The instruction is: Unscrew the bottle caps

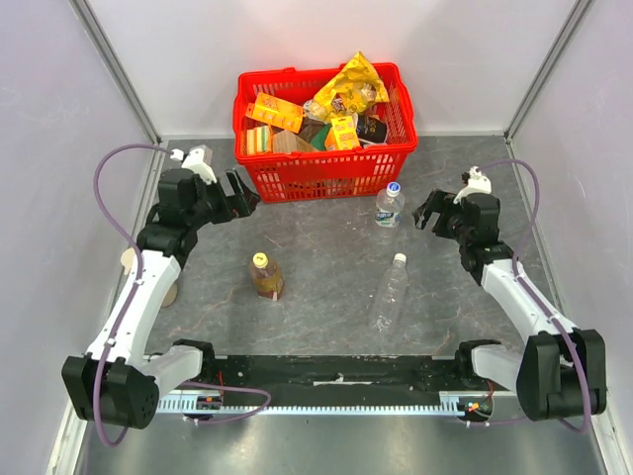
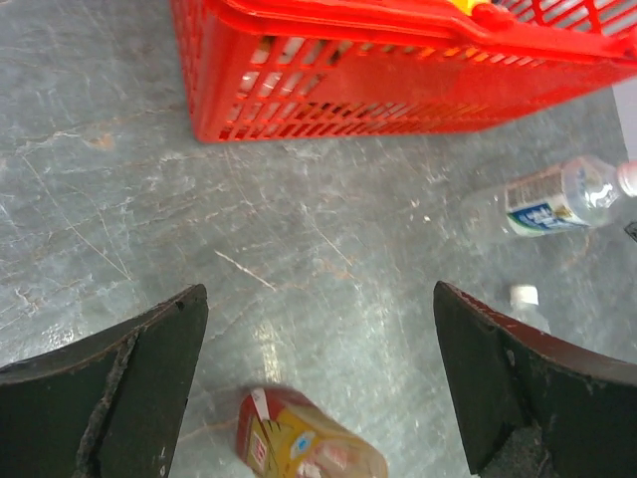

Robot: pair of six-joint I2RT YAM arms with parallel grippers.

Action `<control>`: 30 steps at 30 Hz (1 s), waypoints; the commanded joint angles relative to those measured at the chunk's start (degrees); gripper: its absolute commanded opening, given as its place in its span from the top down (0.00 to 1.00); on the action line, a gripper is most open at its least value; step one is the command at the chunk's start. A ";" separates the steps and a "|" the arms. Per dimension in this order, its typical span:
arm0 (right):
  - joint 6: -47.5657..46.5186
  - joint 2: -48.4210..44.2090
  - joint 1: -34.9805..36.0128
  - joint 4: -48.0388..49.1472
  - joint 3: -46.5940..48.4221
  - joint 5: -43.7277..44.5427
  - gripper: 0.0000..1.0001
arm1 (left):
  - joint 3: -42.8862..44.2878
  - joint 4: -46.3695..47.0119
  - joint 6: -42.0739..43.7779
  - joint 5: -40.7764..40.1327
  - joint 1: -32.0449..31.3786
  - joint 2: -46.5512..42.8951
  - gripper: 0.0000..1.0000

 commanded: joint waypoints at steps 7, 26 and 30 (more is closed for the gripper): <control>-6.30 -7.15 17.57 -6.00 11.36 0.18 0.02 | 6.69 -11.54 12.30 6.47 0.01 -6.42 0.00; -18.08 11.29 52.12 8.06 18.83 -1.40 0.02 | -7.03 -4.77 16.53 -6.88 0.01 -21.63 0.00; -19.13 14.81 56.52 8.41 22.27 -0.17 0.02 | -7.64 -4.68 16.53 -8.12 0.01 -23.65 0.00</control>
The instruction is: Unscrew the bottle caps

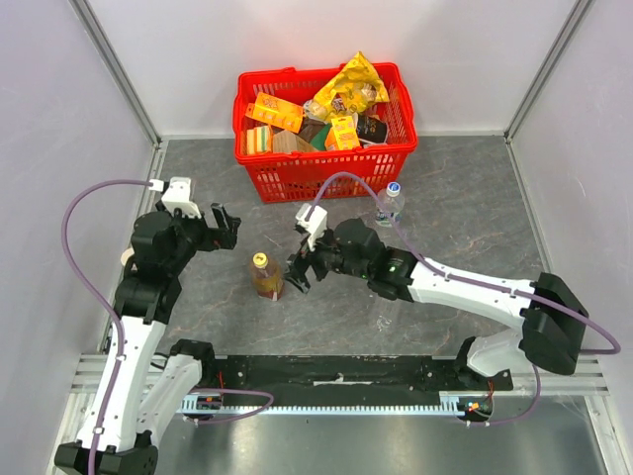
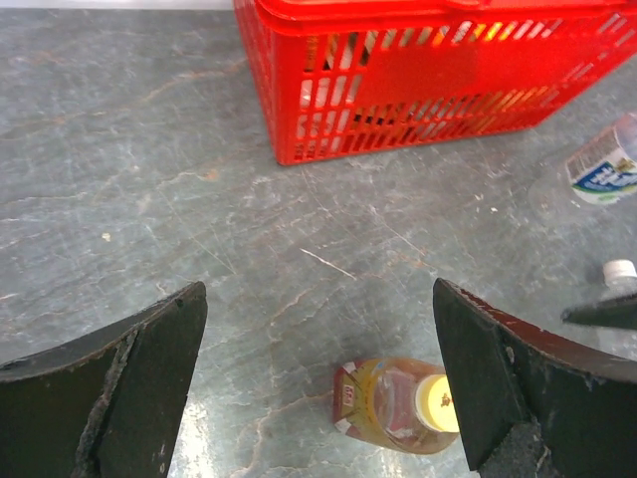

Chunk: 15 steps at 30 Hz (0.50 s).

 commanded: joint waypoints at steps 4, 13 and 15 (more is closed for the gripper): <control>-2.66 5.69 5.26 6.52 7.30 2.26 0.02 | -1.09 2.49 2.04 -3.64 0.01 -2.11 0.00; -2.57 12.91 7.63 8.11 10.47 5.78 0.02 | -1.53 2.84 1.68 -2.32 0.01 -2.89 0.00; -2.57 14.22 7.89 7.93 11.09 8.06 0.02 | -1.79 2.84 1.60 -2.32 0.01 -3.07 0.00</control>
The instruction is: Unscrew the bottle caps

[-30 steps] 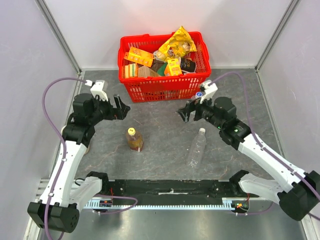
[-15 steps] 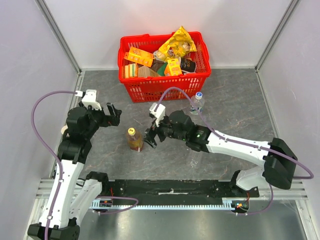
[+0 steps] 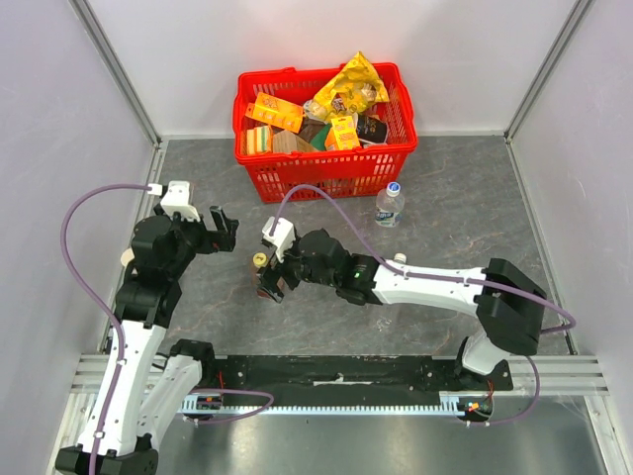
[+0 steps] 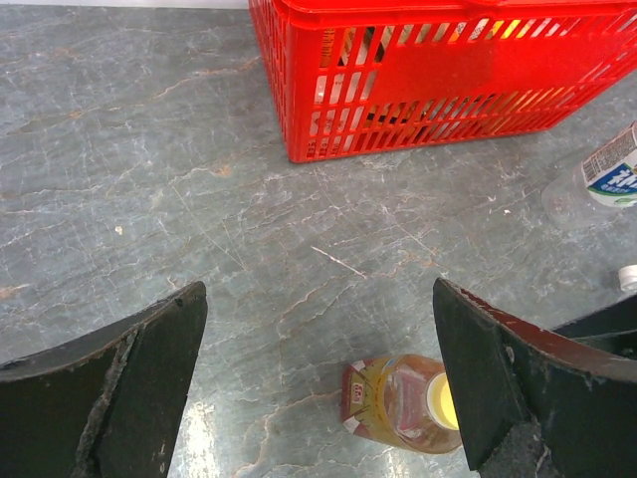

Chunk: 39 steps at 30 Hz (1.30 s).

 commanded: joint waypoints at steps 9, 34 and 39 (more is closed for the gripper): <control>-0.82 7.19 0.77 3.78 3.55 5.84 0.02 | -0.57 2.45 0.76 -0.30 -0.25 -1.35 0.00; 8.93 6.50 -3.26 10.55 0.13 -1.01 0.53 | -0.31 6.66 1.46 9.89 -0.43 -2.84 0.00; 13.94 0.53 -9.06 11.96 -3.30 -4.70 0.53 | 0.48 8.86 2.60 18.23 -0.51 -2.84 0.00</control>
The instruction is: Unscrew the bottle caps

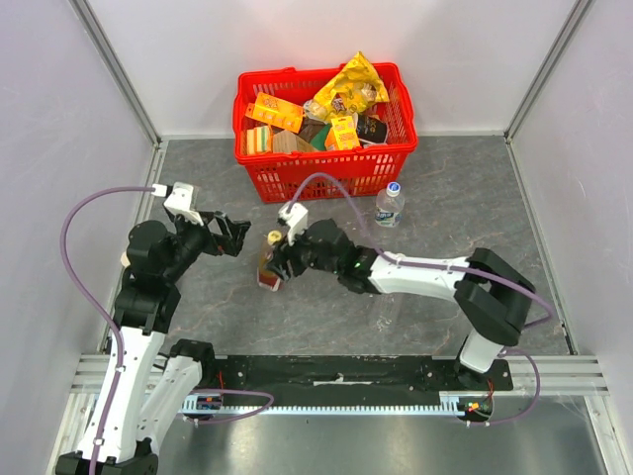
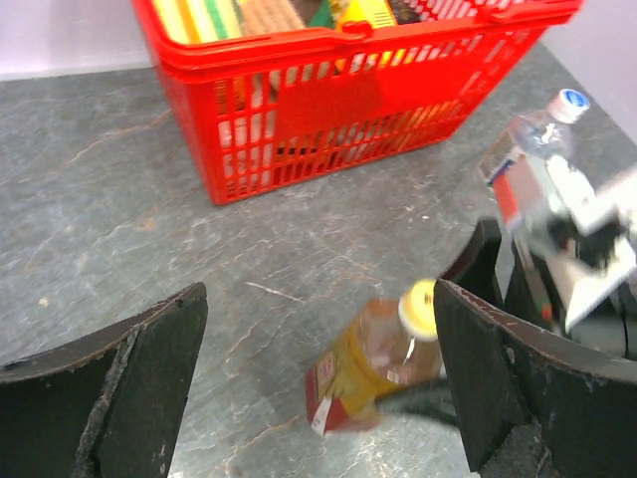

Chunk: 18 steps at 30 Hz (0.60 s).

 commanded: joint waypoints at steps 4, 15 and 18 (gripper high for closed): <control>10.12 -12.65 -10.07 -0.25 -1.45 -4.68 0.52 | 2.74 5.33 3.27 20.44 -0.05 2.45 0.00; 16.98 -24.35 -19.22 -8.35 -1.36 -6.44 0.52 | 11.17 5.15 2.91 36.57 -3.82 15.11 0.00; 17.86 -25.67 -20.28 -8.61 -1.36 -7.67 0.52 | 14.07 3.75 5.98 31.13 -8.56 17.66 0.00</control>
